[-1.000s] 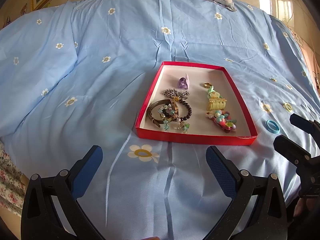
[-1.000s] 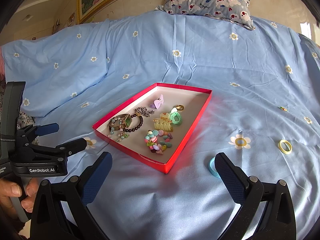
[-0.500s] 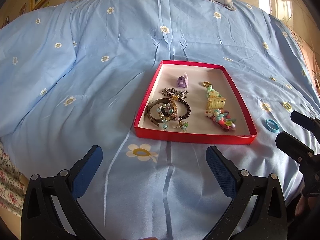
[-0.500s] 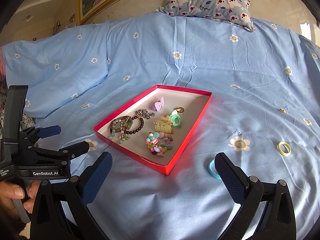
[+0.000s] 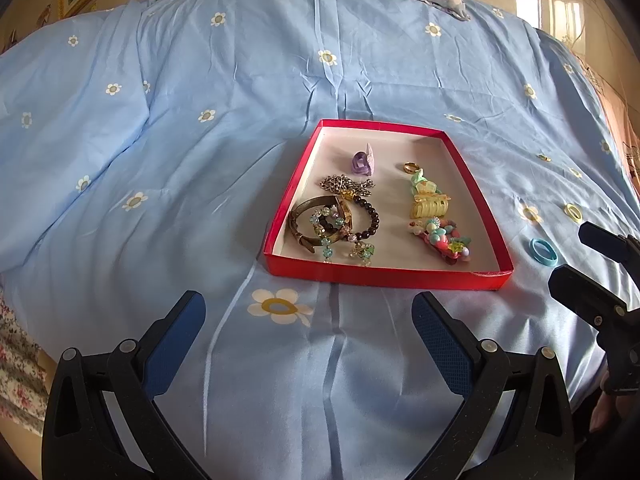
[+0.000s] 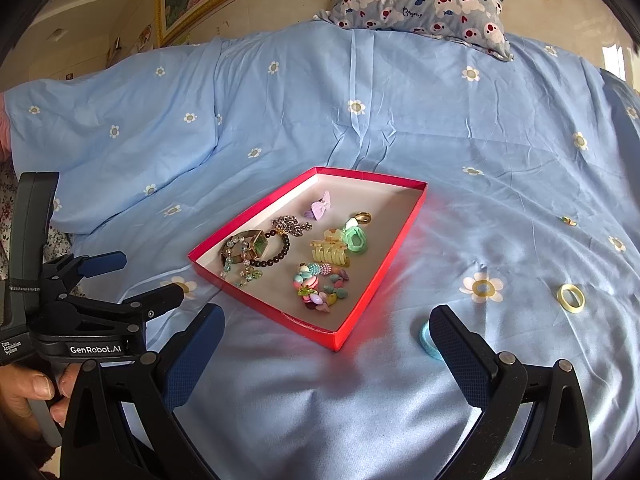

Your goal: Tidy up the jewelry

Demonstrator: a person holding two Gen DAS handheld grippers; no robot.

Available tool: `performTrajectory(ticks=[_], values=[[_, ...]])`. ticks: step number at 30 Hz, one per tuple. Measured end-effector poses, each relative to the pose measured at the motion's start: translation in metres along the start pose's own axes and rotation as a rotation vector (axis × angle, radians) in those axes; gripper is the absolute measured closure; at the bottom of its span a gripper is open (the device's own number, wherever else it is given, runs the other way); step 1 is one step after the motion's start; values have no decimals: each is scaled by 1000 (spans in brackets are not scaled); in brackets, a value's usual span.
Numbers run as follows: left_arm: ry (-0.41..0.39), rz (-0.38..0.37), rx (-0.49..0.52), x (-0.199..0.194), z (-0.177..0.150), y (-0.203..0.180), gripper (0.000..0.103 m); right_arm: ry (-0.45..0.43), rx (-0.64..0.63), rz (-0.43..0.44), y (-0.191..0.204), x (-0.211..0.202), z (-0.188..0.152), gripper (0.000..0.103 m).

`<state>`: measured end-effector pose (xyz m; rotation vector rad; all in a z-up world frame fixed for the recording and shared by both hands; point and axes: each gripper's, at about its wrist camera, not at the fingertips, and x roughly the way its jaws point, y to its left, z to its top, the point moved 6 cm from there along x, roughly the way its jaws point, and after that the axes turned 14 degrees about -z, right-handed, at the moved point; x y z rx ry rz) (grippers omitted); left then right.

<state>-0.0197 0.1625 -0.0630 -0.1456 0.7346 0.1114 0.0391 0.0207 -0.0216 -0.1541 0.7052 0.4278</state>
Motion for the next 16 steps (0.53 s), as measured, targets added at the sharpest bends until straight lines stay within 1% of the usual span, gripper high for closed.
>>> performTrajectory(ticks=[16], values=[[15,-24,9,11,10,-6,0,28,16,-5,-10,8,1,0]])
